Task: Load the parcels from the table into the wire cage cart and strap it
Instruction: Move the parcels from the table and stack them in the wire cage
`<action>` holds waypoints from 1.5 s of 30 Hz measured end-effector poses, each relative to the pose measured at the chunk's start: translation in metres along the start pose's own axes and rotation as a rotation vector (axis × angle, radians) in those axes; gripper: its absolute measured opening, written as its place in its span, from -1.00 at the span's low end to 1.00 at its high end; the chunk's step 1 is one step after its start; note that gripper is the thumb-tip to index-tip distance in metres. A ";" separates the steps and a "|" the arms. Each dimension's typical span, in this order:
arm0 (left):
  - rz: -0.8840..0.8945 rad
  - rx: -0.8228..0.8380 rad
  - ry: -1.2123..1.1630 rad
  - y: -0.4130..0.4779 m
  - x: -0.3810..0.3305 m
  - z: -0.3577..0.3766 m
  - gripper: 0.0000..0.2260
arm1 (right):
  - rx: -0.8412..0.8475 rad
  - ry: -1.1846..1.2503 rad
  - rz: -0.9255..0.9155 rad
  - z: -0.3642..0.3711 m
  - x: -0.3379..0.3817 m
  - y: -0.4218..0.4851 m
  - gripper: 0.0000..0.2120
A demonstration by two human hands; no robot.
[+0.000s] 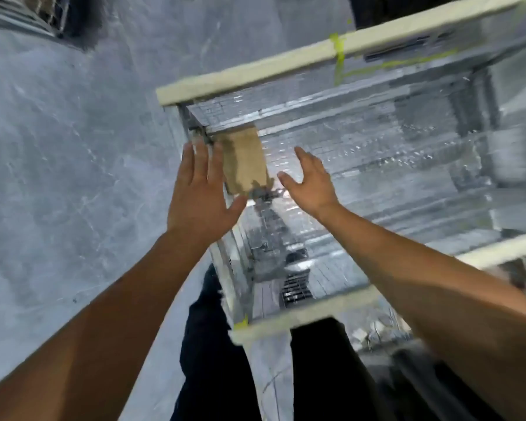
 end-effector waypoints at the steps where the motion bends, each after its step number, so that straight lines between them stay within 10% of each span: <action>1: 0.050 0.004 -0.021 -0.007 -0.011 -0.008 -0.16 | -0.037 -0.013 0.005 -0.016 0.002 -0.025 -0.29; 11: 0.458 0.111 -0.086 -0.081 -0.118 -0.070 -0.32 | -0.596 0.179 0.299 -0.071 -0.004 -0.287 -0.38; 27: 1.327 0.453 -0.029 -0.394 -0.331 -0.007 -0.34 | -1.433 0.676 0.850 0.111 -0.090 -0.722 -0.38; 45: 1.403 0.586 -0.193 -0.662 -0.389 0.081 -0.41 | -1.736 0.911 0.750 0.234 -0.187 -0.939 -0.35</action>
Point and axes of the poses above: each hand's wrist, its own y-axis towards the middle knuckle, its own z-axis out of the palm, x = y × z, the point moved 2 cm from there along y, towards the middle knuckle, and after that the axes turned 7 degrees about x, right-handed, at the moved point
